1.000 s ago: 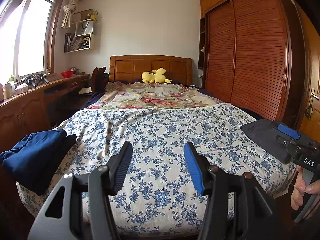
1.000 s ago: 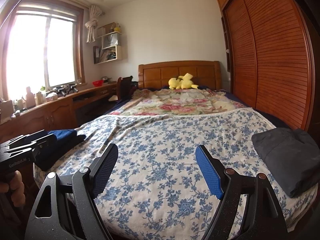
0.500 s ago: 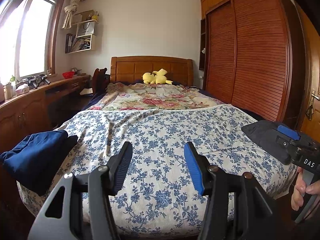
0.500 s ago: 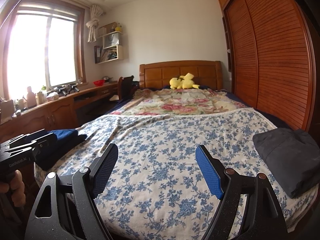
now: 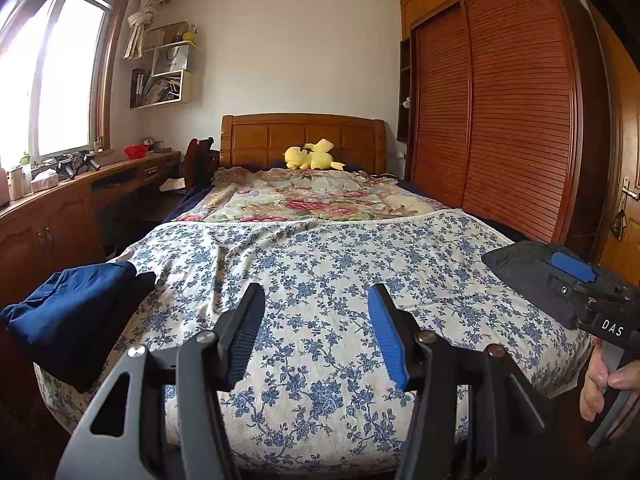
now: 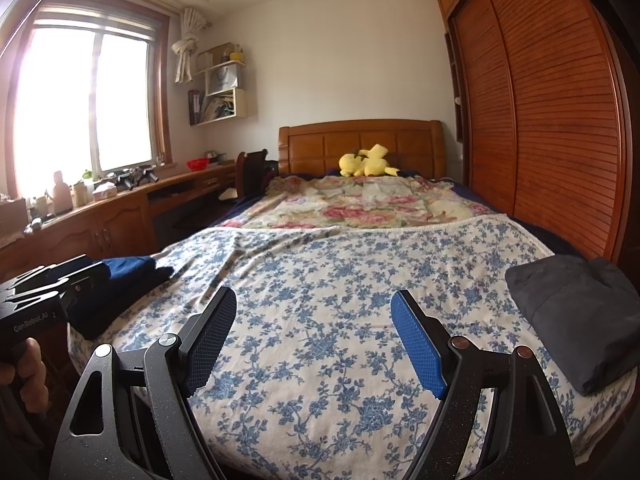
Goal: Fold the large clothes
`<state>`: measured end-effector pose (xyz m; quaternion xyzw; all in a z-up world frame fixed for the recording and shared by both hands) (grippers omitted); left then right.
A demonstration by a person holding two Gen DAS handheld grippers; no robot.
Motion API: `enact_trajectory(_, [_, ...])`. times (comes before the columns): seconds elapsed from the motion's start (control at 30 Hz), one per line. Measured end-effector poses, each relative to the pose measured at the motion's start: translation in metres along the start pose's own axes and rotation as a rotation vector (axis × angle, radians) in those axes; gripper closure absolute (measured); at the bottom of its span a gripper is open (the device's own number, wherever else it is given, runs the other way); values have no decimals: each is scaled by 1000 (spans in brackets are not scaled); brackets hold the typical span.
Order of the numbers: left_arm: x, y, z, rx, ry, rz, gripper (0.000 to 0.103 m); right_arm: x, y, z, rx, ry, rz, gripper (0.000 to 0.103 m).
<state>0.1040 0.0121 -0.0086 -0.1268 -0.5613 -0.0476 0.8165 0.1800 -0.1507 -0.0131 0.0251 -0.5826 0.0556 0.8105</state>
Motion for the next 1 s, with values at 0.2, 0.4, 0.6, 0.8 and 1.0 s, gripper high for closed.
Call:
enact_trajectory(0.2, [0, 0, 0, 0, -1, 2, 50, 0, 0, 0, 0, 1, -1, 21])
enact_trajectory(0.4, [-1, 0, 0, 0, -1, 1, 50, 0, 0, 0, 1, 0, 1, 21])
enact_trajectory(0.6, [0, 0, 2, -1, 0, 0, 50, -1, 1, -1, 2, -1, 0, 21])
enact_trajectory(0.8, [0, -1, 1, -2, 1, -1, 50, 0, 1, 0, -1, -5, -2, 21])
enact_trajectory(1.0, [1, -5, 1, -5, -1, 0, 50, -1, 1, -1, 1, -4, -2, 21])
Point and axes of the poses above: each gripper's, at about its wrist camera, not at the fingertips, and z roughly against the way its jaws point, y to its left, x to its top, the point moved 7 cm from there along -z, roughly the way its jaws point, and after that the axes turned 15 degrees about -x, right-handed, at the moved point
